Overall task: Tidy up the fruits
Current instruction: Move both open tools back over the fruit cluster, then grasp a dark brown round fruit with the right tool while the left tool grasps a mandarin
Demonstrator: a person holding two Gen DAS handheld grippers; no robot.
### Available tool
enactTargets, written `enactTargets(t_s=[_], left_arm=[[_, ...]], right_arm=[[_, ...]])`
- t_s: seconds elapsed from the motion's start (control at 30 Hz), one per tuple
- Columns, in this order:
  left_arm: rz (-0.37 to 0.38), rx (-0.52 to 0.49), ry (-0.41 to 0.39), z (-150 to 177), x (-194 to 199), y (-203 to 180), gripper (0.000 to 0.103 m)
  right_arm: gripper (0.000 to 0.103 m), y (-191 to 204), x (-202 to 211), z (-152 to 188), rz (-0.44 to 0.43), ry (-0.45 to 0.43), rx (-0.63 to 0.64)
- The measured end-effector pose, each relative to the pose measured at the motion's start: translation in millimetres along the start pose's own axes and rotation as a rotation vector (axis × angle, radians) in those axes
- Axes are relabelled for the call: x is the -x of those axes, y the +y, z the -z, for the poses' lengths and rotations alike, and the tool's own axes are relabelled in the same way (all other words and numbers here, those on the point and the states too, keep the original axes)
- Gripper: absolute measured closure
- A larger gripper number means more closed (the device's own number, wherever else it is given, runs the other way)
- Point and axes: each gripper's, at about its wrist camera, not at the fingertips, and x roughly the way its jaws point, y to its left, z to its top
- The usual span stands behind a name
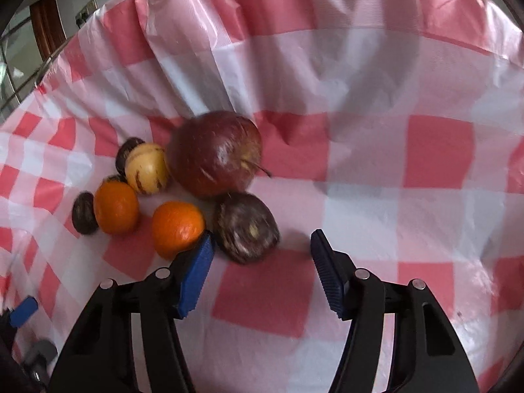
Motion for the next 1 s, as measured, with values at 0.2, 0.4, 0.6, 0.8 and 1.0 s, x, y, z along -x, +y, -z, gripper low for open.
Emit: enactTargets(t_s=[0.2,0.4,0.6,0.8,1.0], left_arm=[[0.031,-0.028,0.034,-0.6,-4.3,-4.1,0.002],[0.019,-0.052,0.042,-9.1,-12.2,-21.5,0.002],[0.058,-0.173,0.055,-28.7,-49.5,-92.0,0.016],[0.037,-0.231,0.071,-57.9,-99.0,-133.9,0.032],[-0.018,-0.265,0.12,-73.3,-127.0,-145.5,0.05]], right_arm=[[0.064,2.5,-4.9,-10.3,-0.03,-0.008,-0.014],[0.065,-52.4,2.1,-13.0,-0.208,-0.066,-0.262],[0.065,-88.4,19.1,-11.5,-0.204,-0.202,-0.421],[0.065,-129.6,35.7,-5.6,-0.136,-0.329,-0.558],[0.065,-113.5,35.0,-13.8,-0.106,-0.33,-0.477]])
